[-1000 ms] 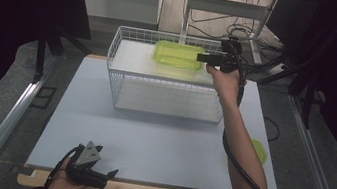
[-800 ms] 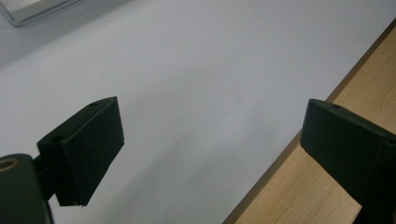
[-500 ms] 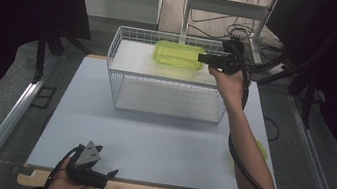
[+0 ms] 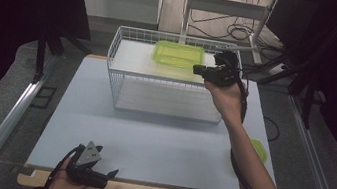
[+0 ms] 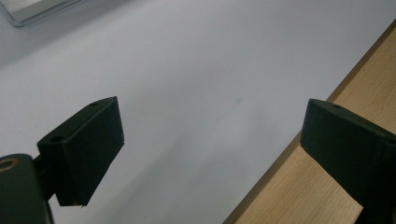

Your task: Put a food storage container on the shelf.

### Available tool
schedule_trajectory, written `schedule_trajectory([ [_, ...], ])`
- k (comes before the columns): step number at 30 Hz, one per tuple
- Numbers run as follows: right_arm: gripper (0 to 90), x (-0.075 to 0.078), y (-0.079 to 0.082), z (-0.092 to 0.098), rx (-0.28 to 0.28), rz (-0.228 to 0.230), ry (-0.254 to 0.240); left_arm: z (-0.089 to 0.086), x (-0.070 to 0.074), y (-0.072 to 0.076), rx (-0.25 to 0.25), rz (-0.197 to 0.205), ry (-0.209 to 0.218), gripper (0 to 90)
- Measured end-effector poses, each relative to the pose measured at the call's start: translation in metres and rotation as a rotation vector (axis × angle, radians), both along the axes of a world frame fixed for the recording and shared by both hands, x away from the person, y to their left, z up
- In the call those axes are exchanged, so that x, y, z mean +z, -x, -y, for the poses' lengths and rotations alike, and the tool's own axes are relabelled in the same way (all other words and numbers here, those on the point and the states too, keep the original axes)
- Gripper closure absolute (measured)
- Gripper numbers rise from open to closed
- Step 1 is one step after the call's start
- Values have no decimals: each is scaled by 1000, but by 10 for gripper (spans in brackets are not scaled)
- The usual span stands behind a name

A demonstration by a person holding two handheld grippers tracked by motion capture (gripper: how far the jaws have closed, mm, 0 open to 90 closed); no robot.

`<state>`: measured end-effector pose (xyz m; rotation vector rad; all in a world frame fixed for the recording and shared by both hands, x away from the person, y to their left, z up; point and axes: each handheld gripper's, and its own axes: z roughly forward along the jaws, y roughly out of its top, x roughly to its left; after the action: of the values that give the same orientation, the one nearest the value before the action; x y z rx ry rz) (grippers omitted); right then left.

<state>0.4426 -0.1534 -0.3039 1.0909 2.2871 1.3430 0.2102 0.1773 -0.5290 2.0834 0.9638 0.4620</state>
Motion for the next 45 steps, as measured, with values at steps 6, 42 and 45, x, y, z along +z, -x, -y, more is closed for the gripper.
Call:
schedule_trajectory([
  [6, 880, -4, -4, 1, -12, -3, 0, 0, 0, 0, 0, -1, 2, 62],
  [42, 189, -67, 88, 32, 96, 45, 51, -7, 1, -5, -1, 5, 108, 59],
  [45, 126, -78, 96, 37, 90, 58, 57, -8, 1, -6, -1, -2, 126, 61],
])
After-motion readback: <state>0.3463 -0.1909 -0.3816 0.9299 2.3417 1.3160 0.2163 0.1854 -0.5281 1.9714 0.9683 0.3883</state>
